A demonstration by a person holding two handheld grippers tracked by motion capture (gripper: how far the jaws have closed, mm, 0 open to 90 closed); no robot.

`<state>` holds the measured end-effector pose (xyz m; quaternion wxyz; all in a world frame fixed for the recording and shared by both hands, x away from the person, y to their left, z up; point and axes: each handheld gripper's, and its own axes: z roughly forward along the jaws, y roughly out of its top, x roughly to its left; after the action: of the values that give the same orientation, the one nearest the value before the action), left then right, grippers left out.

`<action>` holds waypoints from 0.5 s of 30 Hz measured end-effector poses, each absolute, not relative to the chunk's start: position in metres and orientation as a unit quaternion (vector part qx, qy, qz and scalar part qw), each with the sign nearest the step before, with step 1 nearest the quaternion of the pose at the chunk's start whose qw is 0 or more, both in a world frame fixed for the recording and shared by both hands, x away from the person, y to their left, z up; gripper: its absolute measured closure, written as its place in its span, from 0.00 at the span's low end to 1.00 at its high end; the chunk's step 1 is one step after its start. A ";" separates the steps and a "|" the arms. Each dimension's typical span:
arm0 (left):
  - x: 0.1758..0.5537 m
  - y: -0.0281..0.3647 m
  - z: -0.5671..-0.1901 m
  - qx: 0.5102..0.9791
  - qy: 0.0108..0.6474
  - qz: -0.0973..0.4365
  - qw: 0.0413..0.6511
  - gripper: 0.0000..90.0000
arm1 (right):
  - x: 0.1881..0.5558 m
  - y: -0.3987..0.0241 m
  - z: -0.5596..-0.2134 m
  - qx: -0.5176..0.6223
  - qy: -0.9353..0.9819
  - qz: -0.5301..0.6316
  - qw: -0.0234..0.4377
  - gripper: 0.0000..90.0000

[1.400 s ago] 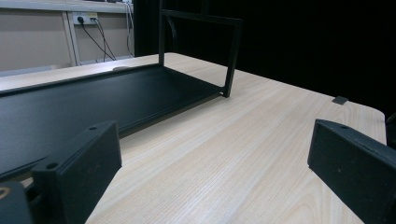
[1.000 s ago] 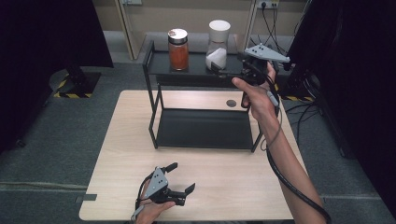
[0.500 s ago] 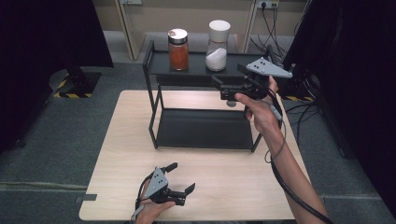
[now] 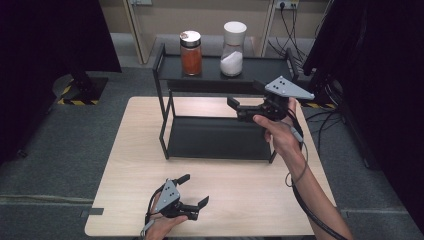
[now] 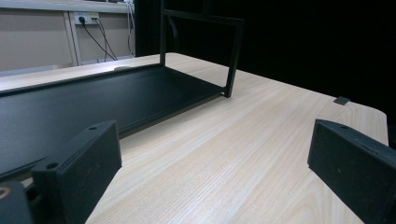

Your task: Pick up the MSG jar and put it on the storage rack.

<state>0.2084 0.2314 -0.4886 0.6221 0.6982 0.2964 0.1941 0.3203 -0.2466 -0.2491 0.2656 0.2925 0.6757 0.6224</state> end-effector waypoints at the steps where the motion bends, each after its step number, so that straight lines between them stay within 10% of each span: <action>1: 0.208 0.231 -0.489 0.698 0.297 0.194 0.622 0.02 | 0.319 -0.247 -0.250 0.291 0.676 0.622 0.266 0.00; 15: 0.208 0.232 -0.488 0.699 0.296 0.195 0.621 0.02 | 0.308 -0.255 -0.272 0.282 0.679 0.630 0.251 0.00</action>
<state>0.2082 0.2315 -0.4883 0.6209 0.6991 0.2964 0.1946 0.3082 -0.2551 -0.2721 0.2508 0.2818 0.6788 0.6300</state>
